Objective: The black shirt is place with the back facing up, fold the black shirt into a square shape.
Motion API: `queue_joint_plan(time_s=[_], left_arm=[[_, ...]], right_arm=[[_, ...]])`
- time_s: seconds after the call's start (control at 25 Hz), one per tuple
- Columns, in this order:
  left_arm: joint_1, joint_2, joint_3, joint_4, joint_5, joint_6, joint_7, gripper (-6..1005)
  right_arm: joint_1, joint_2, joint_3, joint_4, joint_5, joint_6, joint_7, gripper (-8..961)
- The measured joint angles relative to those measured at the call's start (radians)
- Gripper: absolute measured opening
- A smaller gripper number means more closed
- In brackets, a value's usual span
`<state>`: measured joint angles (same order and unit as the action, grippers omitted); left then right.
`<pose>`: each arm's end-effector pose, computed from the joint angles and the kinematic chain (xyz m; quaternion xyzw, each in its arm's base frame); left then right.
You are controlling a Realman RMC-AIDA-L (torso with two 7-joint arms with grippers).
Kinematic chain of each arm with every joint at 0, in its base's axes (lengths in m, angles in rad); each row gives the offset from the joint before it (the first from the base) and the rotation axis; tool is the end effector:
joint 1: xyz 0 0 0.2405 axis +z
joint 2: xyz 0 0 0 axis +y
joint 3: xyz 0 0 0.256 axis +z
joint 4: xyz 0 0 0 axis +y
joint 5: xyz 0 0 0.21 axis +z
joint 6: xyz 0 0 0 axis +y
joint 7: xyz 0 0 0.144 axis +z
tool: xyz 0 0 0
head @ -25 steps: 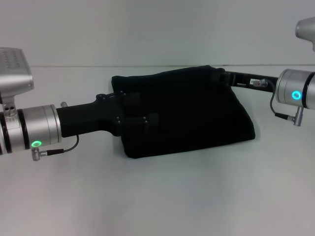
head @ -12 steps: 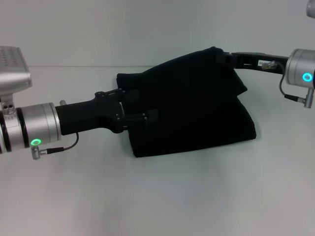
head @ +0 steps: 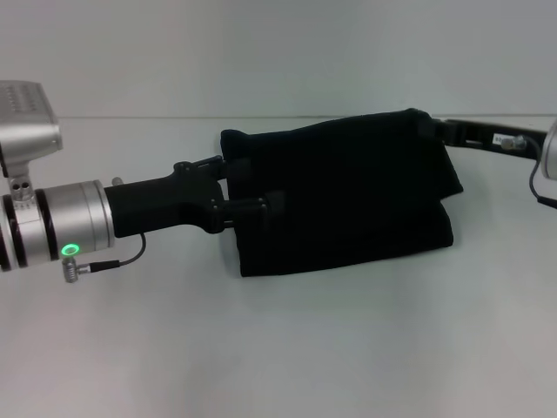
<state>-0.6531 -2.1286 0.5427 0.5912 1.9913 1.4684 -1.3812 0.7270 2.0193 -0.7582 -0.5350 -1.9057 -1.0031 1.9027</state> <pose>-0.2273 0.3648 -0.0126 -0.9122 -0.2259 -0.2999 0.1642 0.2468 0.4342 0.0158 -0.8173 0.4450 0.2470 0.2704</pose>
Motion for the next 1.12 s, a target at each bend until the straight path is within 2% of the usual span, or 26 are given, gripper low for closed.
queue_joint_plan(time_s=[0.28,0.44,0.56,0.76,1.0,1.12], left_arm=[[-0.002,-0.016,-0.001,-0.001,-0.003,-0.005,-0.001,873],[-0.01,-0.019,0.0,-0.002,-0.005,-0.042,-0.014,871],[-0.022,-0.02,0.002,-0.002,-0.007,-0.089,-0.05,871],[-0.06,-0.021,0.008,-0.008,-0.007,-0.175,-0.135,871],[-0.095,-0.021,0.008,-0.026,-0.007,-0.266,-0.213,872],[-0.101,-0.021,0.008,-0.031,-0.007,-0.304,-0.225,872]], right_arm=[[-0.01,-0.014,-0.001,0.087,-0.026,0.065,0.007,22],[-0.022,-0.016,0.002,0.093,-0.027,0.075,0.01,22],[-0.031,-0.017,0.005,0.094,-0.027,0.092,0.01,115],[-0.041,-0.032,0.041,0.071,-0.02,0.104,0.01,269],[0.01,-0.093,0.035,0.079,-0.061,0.091,0.136,450],[0.055,-0.11,0.022,0.084,-0.143,0.089,0.28,557]])
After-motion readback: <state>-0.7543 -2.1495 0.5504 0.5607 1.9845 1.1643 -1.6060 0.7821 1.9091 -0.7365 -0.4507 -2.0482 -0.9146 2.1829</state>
